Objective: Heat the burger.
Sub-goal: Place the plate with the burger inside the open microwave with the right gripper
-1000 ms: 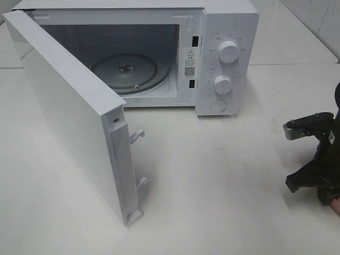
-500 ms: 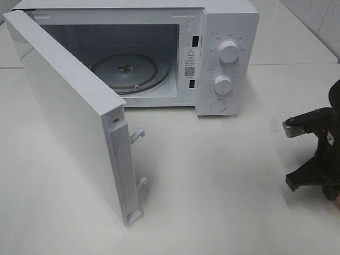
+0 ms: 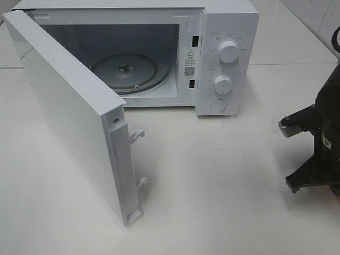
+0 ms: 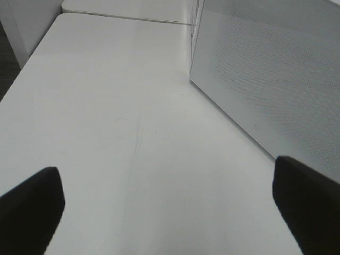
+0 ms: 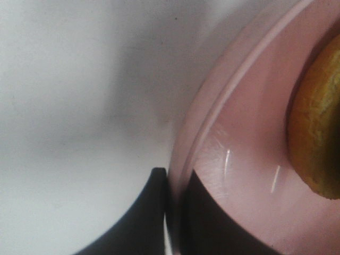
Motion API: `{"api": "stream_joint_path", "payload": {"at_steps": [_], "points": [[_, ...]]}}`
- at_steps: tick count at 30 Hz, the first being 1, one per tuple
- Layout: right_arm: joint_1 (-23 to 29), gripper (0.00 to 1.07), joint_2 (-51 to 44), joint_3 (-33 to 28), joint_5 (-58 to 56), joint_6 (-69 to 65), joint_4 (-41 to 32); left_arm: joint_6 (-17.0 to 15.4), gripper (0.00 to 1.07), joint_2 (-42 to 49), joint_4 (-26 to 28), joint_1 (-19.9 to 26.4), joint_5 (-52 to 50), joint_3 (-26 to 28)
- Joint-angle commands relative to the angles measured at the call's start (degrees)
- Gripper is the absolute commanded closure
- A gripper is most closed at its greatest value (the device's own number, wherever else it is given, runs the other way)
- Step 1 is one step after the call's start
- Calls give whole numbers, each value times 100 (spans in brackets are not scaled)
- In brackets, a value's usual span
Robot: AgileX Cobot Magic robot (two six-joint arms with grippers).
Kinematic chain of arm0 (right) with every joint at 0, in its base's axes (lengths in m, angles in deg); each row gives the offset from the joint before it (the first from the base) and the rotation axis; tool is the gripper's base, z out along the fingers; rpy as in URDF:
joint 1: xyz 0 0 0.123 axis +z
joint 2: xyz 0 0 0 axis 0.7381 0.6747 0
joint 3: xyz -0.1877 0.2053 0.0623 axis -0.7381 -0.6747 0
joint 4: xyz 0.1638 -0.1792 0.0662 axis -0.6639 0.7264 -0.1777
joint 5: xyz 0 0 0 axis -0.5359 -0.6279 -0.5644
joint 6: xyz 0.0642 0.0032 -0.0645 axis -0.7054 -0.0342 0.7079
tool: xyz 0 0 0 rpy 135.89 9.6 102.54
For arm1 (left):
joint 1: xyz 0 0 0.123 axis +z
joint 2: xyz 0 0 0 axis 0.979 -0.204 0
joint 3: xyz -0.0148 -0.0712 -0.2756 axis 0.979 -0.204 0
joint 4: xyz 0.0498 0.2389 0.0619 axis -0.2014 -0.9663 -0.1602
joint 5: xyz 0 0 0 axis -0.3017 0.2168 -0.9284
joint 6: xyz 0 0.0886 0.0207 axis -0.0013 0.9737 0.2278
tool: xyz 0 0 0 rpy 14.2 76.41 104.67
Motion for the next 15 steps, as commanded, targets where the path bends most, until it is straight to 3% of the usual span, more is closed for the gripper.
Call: {"api": "stream_joint_path", "payload": {"at_steps": [1,15], "points": [[97,107,-155,-17,-298,-132,321,0,7,109,-17,-29,-52,-6],[865,107,-945,-458,-739,-229,344,0,7,109,-11,-29,-52,-6]]}}
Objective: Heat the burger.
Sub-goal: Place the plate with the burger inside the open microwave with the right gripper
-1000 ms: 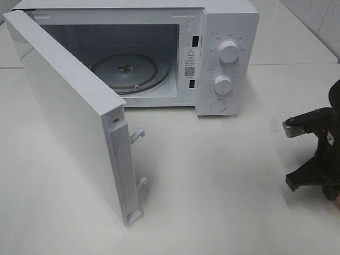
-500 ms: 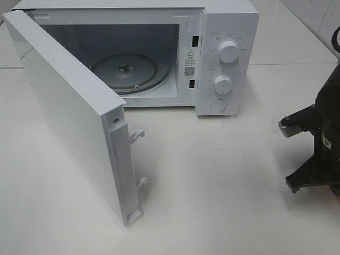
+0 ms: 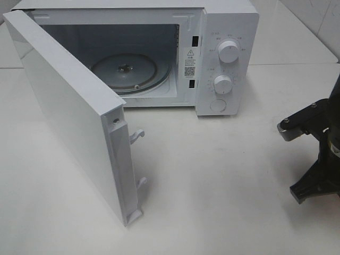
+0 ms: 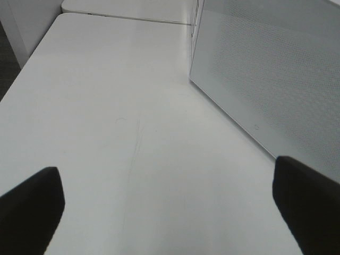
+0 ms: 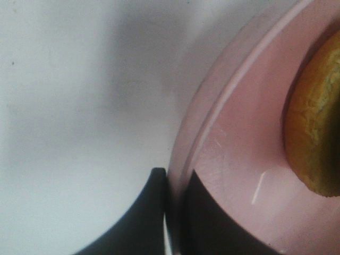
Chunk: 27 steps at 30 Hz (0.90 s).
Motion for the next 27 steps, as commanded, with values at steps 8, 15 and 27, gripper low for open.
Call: {"api": "stream_joint_path", "payload": {"at_steps": [8,15,27], "points": [[613,107,-659,-212,-607,-86,292,0,7,109,-11,-29,-52,-6],[1060,107,-1094,-212,-865,0,309,0,7,109,-11,-29,-52,-6],[1885,107,-1175,-212,-1049,246,292,0,7,109,-11,-29,-52,-6]]}}
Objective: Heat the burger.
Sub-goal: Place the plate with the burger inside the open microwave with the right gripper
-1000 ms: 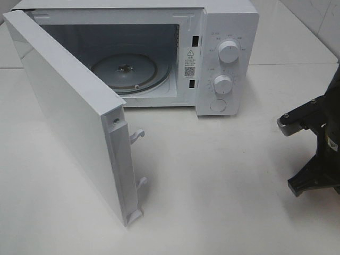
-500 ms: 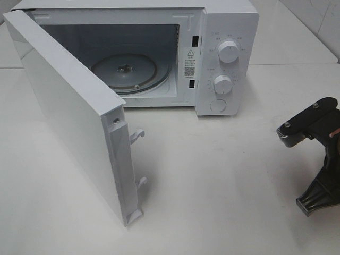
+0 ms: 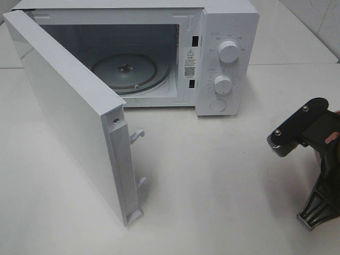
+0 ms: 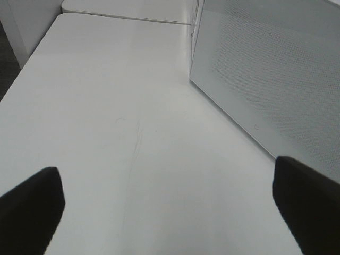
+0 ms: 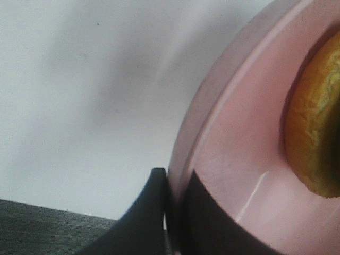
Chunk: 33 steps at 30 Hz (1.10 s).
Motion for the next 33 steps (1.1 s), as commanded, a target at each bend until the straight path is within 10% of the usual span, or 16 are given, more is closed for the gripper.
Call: {"api": "stream_joint_path", "payload": {"at_steps": [1,33], "points": [[378,107,-69,-11,-212,132,292,0,7,109,-11,-29,-52,-6],[2441,107,-69,-11,-97,1576,533,0,7,109,-11,-29,-52,-6]]}}
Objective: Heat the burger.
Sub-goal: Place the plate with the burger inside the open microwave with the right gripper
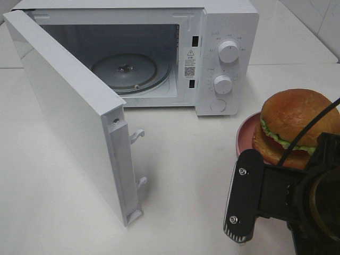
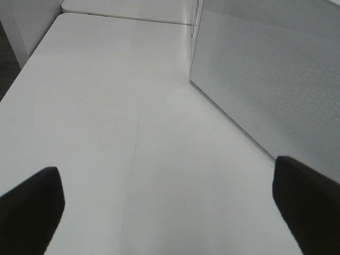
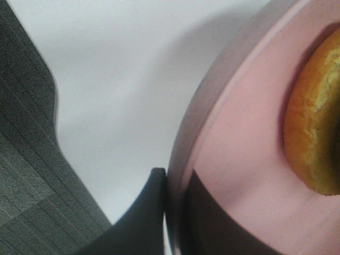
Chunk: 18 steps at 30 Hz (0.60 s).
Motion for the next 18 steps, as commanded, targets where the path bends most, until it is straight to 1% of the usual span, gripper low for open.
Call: {"api": "stream_joint_path", "payload": {"at_steps": [1,3,11,15,18], "points": [[23,107,-52,-11,-29,183,401,0,7,109,-11,-29,-52,-6],[23,107,-52,-11,223,539,504,0,7,109,-11,-29,-52,-6],[23,107,-52,-11,682,1215,682,0,7,109,-11,-29,-52,-6],[23,107,-52,-11,739,1261,796,0,7,109,-11,-29,-52,-6],[23,107,-52,-6,985,1215,900,0,7,109,-11,-29,-52,-6]]}}
